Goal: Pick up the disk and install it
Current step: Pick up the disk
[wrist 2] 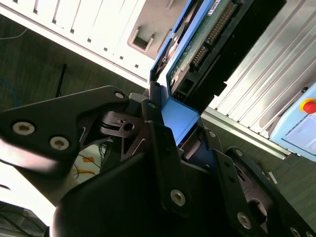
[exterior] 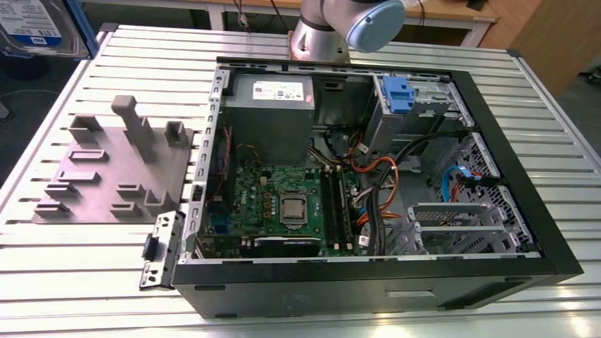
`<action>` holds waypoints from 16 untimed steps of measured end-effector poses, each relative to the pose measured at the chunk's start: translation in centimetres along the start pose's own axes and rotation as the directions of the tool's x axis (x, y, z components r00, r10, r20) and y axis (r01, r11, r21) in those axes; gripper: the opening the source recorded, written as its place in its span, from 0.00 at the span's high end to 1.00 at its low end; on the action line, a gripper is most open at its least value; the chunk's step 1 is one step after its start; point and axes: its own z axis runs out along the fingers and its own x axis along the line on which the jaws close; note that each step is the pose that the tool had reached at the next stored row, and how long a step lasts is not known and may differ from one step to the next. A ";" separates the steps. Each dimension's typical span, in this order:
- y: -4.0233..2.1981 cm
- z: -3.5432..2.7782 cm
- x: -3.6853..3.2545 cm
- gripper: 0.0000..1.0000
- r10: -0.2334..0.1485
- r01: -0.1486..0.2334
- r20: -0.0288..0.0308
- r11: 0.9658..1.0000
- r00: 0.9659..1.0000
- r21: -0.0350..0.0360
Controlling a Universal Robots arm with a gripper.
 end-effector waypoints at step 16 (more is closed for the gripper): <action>-0.42 0.00 -0.01 0.63 0.000 0.000 0.000 1.000 1.000 0.000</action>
